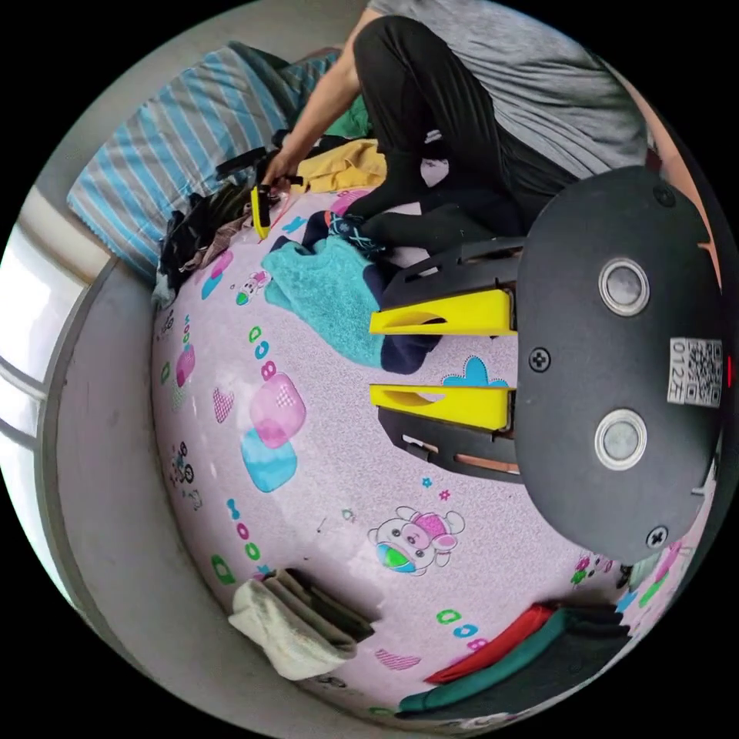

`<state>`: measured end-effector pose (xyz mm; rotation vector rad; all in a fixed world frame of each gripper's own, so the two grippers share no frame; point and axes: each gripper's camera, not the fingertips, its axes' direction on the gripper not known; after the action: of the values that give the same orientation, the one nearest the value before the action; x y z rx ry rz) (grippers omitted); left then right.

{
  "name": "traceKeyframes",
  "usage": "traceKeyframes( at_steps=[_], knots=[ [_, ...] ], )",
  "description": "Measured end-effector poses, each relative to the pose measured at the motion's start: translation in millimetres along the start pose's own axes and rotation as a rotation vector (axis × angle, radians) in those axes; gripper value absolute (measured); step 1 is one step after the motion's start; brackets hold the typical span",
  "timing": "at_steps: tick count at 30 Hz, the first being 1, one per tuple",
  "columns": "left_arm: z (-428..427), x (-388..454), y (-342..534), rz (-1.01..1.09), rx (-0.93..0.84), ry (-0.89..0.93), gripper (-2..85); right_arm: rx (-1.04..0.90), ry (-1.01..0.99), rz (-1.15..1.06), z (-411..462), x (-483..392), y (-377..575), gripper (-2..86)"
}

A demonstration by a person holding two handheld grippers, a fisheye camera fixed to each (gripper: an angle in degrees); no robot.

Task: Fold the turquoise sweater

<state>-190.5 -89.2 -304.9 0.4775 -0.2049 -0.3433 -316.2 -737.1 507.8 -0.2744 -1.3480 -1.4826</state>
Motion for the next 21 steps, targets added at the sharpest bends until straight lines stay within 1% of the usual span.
traceKeyframes(
  at_steps=[2,5,10,13,19,21],
  knots=[
    [-2.3,12.1,-3.0,0.051,-0.005,-0.009,10.2,-0.034,-0.024,-0.011,11.1,6.5,-11.2,9.6],
    [-3.4,45.3,-4.6,0.194,-0.036,-0.049,10.7,-0.040,-0.036,-0.003,18.5,12.6,-19.8,9.6],
    [9.3,112.3,6.2,0.457,-0.166,-0.138,11.8,-0.042,-0.072,0.004,18.3,9.1,-23.5,9.7],
    [11.1,138.6,17.7,0.540,-0.193,-0.193,12.0,-0.040,-0.082,-0.006,12.9,2.4,-22.6,9.9],
    [19.7,148.4,39.5,0.542,-0.266,-0.297,10.2,-0.062,-0.118,-0.031,-2.4,-10.5,-23.2,10.0],
    [18.1,146.1,44.7,0.523,-0.274,-0.304,9.1,-0.064,-0.111,-0.034,-7.8,-14.2,-23.7,10.0]
  ],
)
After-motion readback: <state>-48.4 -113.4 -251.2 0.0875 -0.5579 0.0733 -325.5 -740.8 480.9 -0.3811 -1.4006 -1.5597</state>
